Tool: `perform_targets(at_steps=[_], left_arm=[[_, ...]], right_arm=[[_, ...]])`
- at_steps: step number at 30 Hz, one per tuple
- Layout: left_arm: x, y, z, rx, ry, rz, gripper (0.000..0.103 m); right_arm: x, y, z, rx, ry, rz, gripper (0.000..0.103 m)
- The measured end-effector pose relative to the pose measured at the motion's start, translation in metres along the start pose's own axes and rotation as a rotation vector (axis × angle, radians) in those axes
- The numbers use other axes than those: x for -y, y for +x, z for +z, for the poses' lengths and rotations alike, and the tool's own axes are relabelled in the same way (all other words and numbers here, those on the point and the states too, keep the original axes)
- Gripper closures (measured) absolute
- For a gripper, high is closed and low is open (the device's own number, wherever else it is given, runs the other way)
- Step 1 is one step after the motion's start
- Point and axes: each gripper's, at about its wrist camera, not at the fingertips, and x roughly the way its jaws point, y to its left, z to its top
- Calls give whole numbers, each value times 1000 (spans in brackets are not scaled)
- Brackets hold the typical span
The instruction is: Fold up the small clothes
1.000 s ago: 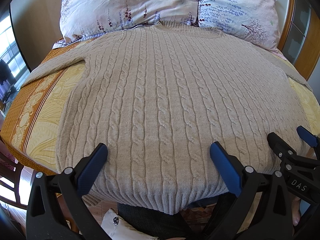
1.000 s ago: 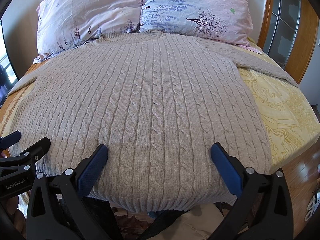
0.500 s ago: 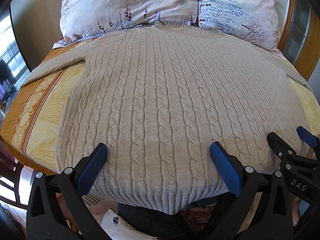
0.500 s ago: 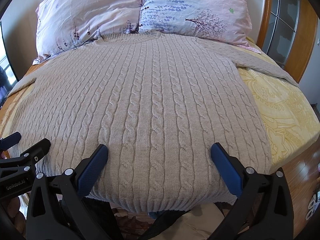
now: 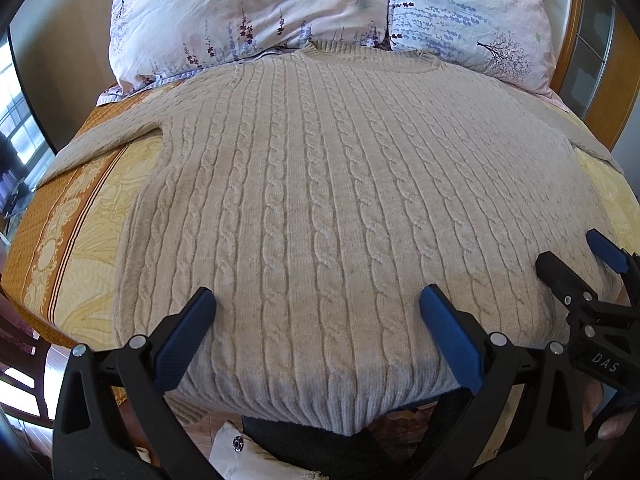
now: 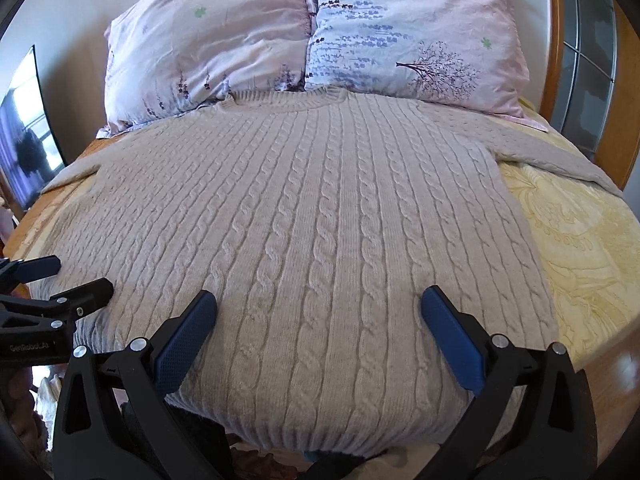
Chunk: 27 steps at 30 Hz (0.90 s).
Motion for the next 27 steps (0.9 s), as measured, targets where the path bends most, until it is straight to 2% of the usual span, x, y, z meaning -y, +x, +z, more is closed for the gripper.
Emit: perform_targets(at_steps=[2, 5, 6, 8, 10, 13, 16, 17, 18, 21, 27], left_arm=[[0, 1, 3, 10, 9, 0, 2], [-2, 3, 11, 35, 25, 3, 2], [-3, 4, 15, 43, 28, 3, 2], [-6, 4, 24, 73, 28, -17, 2], [-9, 5, 33, 96, 22, -56, 2], [-17, 13, 48, 90, -13, -147, 2], [-27, 22, 62, 83, -72, -218, 2], [-31, 25, 68, 87, -89, -236, 2], [-32, 26, 71, 95, -93, -245, 2], [-33, 26, 83, 129, -75, -235, 2], [-39, 33, 99, 129, -75, -195, 2]], right_arm=[[6, 1, 5, -2, 20, 33, 1], [37, -5, 25, 29, 143, 107, 1], [59, -8, 40, 54, 207, 117, 1], [85, -13, 56, 86, 270, 93, 1], [124, -17, 76, 129, 352, 31, 2], [183, -10, 99, 143, 511, 16, 10], [243, 6, 106, 116, 730, 31, 22], [258, 10, 107, 109, 785, 28, 29], [275, 15, 106, 103, 845, -6, 34], [305, 26, 103, 86, 955, -128, 38], [353, 38, 87, 59, 1123, -169, 47]])
